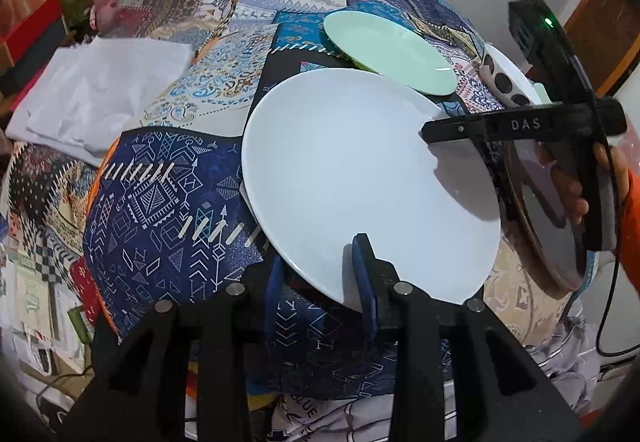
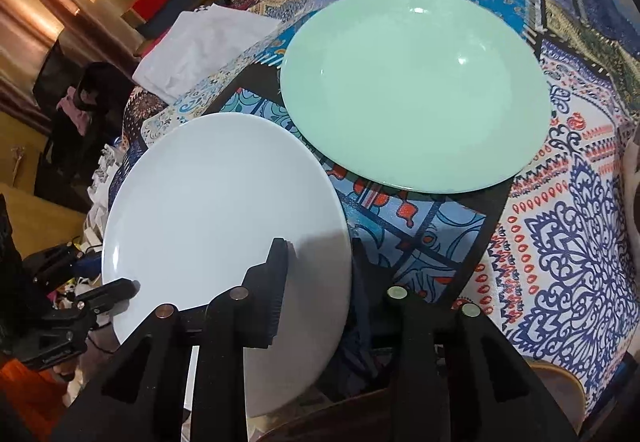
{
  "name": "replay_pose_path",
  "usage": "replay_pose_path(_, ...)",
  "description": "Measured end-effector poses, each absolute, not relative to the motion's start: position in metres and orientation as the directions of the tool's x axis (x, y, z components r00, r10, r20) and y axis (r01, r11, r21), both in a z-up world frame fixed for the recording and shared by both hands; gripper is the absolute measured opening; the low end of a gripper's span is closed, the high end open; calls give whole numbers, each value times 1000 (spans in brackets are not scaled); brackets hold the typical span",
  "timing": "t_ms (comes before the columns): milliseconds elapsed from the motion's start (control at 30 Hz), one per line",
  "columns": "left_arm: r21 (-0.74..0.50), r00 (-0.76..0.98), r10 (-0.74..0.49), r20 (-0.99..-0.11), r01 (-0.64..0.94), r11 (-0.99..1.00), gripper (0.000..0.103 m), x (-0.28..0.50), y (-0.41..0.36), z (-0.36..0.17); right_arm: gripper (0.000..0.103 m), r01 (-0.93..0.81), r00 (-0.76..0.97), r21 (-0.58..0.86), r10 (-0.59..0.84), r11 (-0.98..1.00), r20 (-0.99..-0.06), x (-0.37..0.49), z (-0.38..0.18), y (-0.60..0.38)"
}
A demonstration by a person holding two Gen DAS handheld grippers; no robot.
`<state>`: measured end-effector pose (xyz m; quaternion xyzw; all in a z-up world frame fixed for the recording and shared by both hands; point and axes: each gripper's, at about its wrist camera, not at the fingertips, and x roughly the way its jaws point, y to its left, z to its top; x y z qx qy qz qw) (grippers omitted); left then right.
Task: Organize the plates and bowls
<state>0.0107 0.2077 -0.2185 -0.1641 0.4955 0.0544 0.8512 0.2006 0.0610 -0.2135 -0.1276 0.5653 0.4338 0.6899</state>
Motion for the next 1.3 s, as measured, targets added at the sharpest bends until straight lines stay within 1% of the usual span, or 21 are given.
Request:
replay_pose_path(100, -222, 499, -57, -865, -279, 934, 33, 10, 211, -218, 23, -729, -21, 333, 467, 598, -884, 199, -210, 56)
replay_pose_path(233, -217, 503, -44, -863, -293, 931, 33, 5, 214, -214, 22, -735, -3, 326, 478, 594, -878, 190, -205, 54)
replay_pose_path(367, -240, 505, -52, -862, -316, 918, 33, 0, 221, -212, 22, -725, 5, 353, 517, 592, -856, 186, -197, 50)
replay_pose_path(500, -231, 527, -26, -849, -326, 917, 33, -2, 224, -201, 22, -731, 25, 355, 544, 582, -839, 181, -186, 48)
replay_pose_path(833, -220, 584, -19, -812, -275, 936, 33, 1, 208, -168, 21, -706, 92, 363, 588, 607, -803, 179, -159, 24)
replay_pose_path(1300, -231, 618, -83, -782, -163, 959, 33, 17, 162, -141, 22, -652, 218, 345, 602, 676, -768, 170, -126, -40)
